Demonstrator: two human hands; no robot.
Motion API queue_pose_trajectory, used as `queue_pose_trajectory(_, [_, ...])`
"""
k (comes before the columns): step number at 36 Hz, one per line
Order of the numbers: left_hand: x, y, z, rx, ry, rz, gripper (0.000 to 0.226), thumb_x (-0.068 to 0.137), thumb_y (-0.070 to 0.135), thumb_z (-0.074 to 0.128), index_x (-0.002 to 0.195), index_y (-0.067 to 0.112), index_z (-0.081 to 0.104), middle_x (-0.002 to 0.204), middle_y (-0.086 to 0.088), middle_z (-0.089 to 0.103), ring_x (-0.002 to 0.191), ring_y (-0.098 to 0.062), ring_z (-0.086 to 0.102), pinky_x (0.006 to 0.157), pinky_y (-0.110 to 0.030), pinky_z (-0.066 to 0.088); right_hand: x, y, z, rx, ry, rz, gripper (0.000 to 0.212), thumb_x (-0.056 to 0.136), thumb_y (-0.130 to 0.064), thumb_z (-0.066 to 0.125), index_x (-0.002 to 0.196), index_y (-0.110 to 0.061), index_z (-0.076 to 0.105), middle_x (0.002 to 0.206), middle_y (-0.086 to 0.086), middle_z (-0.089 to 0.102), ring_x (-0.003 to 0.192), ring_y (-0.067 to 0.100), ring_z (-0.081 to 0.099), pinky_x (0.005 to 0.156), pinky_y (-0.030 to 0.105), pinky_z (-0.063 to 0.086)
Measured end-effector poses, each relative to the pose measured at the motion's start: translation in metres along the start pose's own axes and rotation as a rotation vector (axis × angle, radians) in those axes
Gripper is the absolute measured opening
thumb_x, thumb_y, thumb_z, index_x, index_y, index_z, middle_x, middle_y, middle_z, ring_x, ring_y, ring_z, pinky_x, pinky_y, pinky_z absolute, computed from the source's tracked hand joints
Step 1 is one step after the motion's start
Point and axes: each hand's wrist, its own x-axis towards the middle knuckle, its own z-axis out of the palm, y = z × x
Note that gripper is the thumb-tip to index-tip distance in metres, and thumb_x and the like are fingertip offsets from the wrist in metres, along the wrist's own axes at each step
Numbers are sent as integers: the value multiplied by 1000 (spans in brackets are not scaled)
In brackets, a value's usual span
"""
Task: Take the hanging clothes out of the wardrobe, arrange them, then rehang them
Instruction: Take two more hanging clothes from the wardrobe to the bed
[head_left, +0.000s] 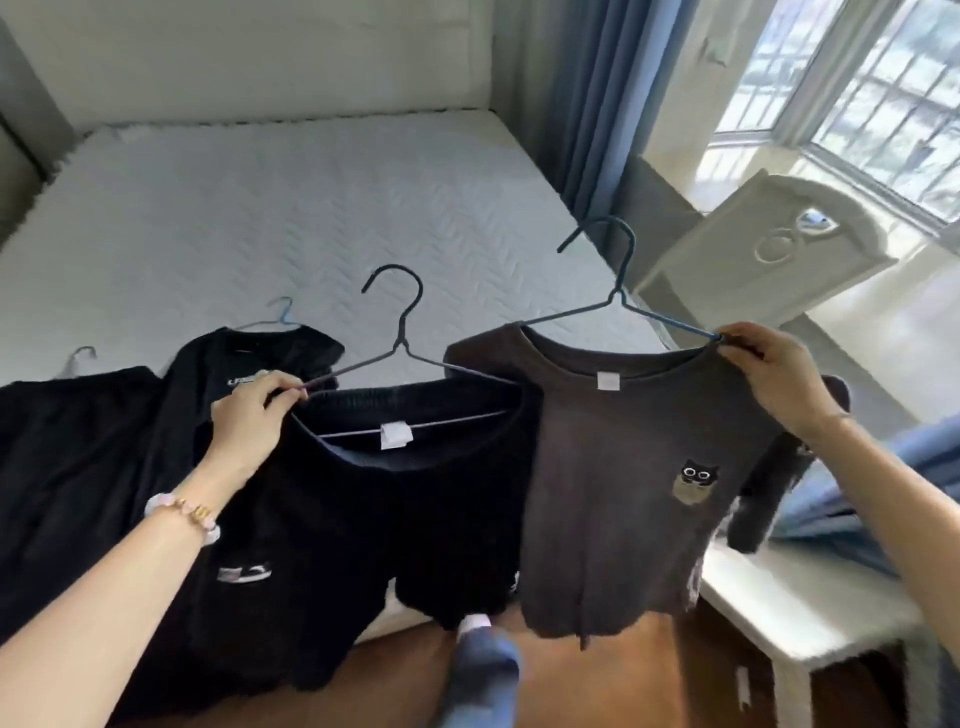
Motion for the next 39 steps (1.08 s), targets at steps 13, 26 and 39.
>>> queue_pose_trajectory(13, [263,-50,89,86,-10,-185,12,93,15,55,91,15,67,111,-7,67,111,-29,57,97,-34,34,292,14,153,-2,-110,-9,24,81,-23,59,78,-46,61,91,-5,64,97,20,58,101,48,35])
queue_pose_trajectory(26, [434,-171,218,246,68,-322,18,93,9,54,95,0,70,107,-18,68,102,-35,60,77,-31,36,436,70,364,-183,-90,52,16,86,-5,58,97,-7,70,102,18,71,104,37,59,100,45,34])
queue_pose_trajectory(39, [420,-229,264,96,-1,-382,42,93,6,53,134,3,50,140,-17,48,131,-33,42,111,-39,31,385,86,436,-278,-380,211,39,88,-6,57,127,-3,53,126,17,61,113,35,58,96,38,41])
